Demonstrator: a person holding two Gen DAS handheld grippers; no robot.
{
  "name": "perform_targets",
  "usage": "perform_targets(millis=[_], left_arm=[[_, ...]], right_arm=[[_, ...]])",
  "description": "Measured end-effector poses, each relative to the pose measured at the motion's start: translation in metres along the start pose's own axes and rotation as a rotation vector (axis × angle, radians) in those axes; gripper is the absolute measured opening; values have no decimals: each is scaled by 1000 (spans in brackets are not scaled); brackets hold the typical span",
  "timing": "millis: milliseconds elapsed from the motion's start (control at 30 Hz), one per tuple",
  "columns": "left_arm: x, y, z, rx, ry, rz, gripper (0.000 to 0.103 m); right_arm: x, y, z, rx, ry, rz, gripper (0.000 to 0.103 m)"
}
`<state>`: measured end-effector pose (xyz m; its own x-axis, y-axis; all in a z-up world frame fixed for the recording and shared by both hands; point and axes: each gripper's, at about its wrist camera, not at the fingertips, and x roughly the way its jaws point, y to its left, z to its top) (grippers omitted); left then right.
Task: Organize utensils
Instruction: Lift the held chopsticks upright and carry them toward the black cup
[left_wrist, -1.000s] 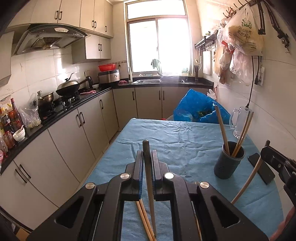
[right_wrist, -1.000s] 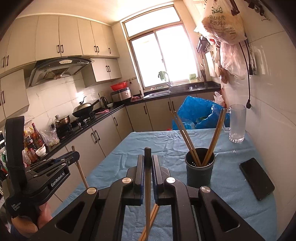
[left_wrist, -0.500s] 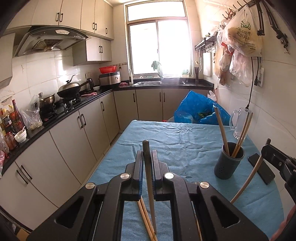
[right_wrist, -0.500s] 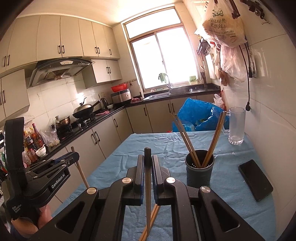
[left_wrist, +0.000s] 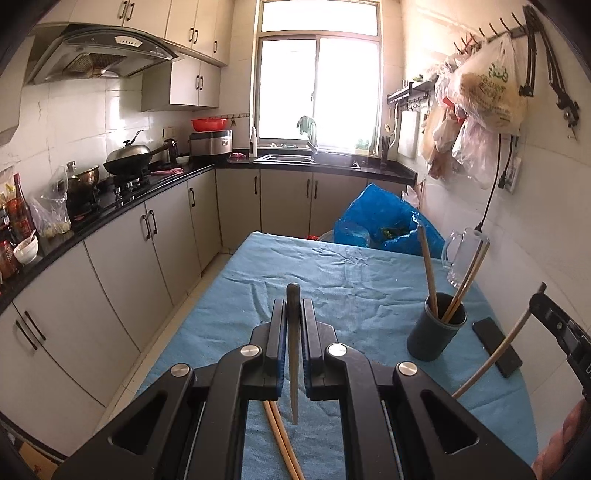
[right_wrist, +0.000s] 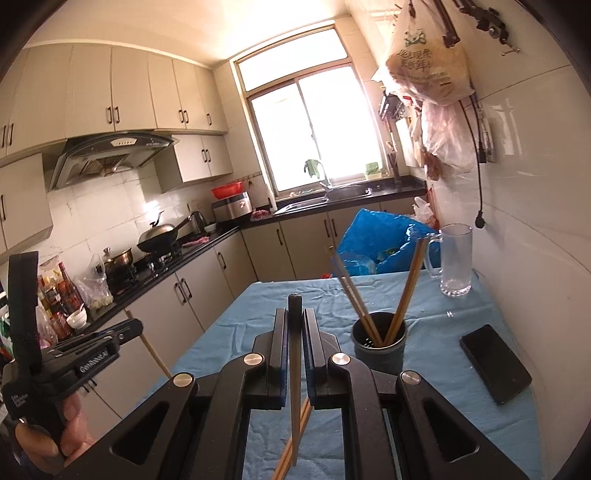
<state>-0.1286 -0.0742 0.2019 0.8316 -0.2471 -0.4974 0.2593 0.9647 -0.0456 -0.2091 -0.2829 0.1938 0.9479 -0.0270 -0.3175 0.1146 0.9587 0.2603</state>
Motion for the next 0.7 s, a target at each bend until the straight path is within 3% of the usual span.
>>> perform_targets(millis=[700], left_arm=[[-5, 2, 18, -33, 1, -46, 7]], right_arm=[[-16, -41, 17, 78, -50, -70, 8]])
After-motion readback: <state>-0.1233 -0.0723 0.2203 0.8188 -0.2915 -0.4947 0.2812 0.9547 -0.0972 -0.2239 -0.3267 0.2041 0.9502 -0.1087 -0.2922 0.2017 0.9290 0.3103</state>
